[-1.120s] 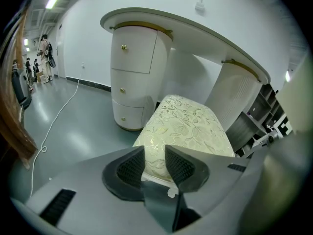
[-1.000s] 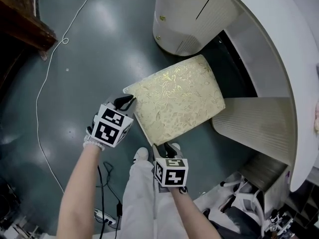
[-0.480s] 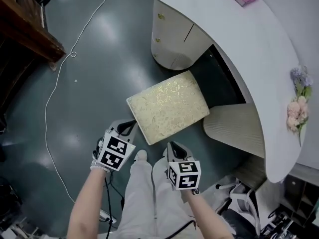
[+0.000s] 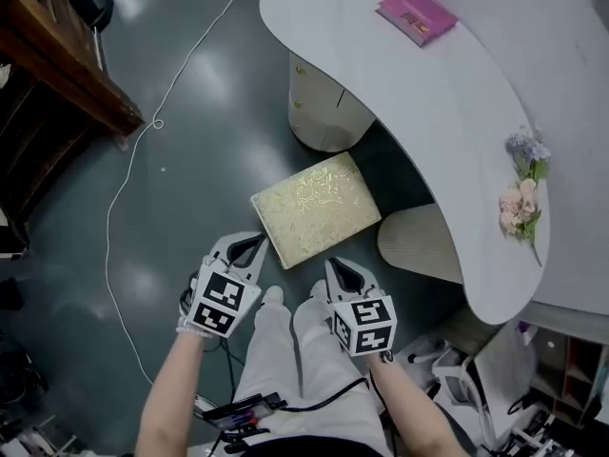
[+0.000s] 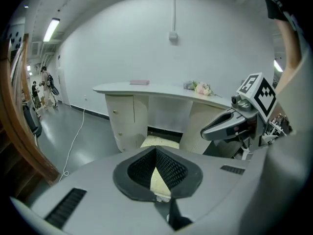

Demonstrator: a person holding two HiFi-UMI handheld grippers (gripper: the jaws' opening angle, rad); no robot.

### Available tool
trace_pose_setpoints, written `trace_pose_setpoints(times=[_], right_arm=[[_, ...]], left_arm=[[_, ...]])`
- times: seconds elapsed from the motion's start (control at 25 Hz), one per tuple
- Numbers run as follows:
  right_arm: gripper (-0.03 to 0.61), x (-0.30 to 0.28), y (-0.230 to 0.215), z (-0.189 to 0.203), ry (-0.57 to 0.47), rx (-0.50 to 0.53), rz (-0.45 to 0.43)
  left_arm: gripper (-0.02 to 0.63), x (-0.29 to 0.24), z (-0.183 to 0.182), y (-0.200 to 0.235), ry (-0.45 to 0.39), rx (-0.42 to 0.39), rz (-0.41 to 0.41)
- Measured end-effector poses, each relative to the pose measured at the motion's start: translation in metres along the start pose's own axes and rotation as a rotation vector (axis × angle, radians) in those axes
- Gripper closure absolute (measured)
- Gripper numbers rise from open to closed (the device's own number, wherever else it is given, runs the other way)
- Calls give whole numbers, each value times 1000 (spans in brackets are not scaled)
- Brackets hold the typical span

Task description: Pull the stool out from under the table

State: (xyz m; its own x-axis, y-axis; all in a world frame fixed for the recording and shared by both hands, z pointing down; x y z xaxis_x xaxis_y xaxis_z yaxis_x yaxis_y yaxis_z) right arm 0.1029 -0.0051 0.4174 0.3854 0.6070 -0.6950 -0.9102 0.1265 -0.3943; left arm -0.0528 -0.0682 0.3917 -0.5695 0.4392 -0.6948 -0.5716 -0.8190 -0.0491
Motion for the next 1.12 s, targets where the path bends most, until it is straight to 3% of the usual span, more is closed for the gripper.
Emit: trace_pose_setpoints(times=[0.44, 0.92, 1.12], right_arm=[[534, 82, 50, -77, -148, 188, -71], [534, 148, 80, -137, -311, 253, -112], [534, 161, 83, -154, -352, 288, -120]], left_arm=[[597, 93, -86, -4, -140, -29, -104], [597, 173, -160, 12, -310, -80, -242], [597, 191, -172, 12, -335, -61, -265]])
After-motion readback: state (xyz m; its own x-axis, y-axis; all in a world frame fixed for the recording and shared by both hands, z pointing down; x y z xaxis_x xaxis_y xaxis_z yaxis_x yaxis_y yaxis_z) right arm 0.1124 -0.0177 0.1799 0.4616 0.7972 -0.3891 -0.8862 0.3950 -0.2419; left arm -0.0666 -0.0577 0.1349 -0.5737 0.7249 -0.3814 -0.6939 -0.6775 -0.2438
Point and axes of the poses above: the fingertips, and each gripper's own axes: x backward along the fingers, y to its left, z out of its underside, the point moved 4 cm from there along x, backward along the fingers, and after that the axes turned 9 degrees about -x, right-handed, at the moved point
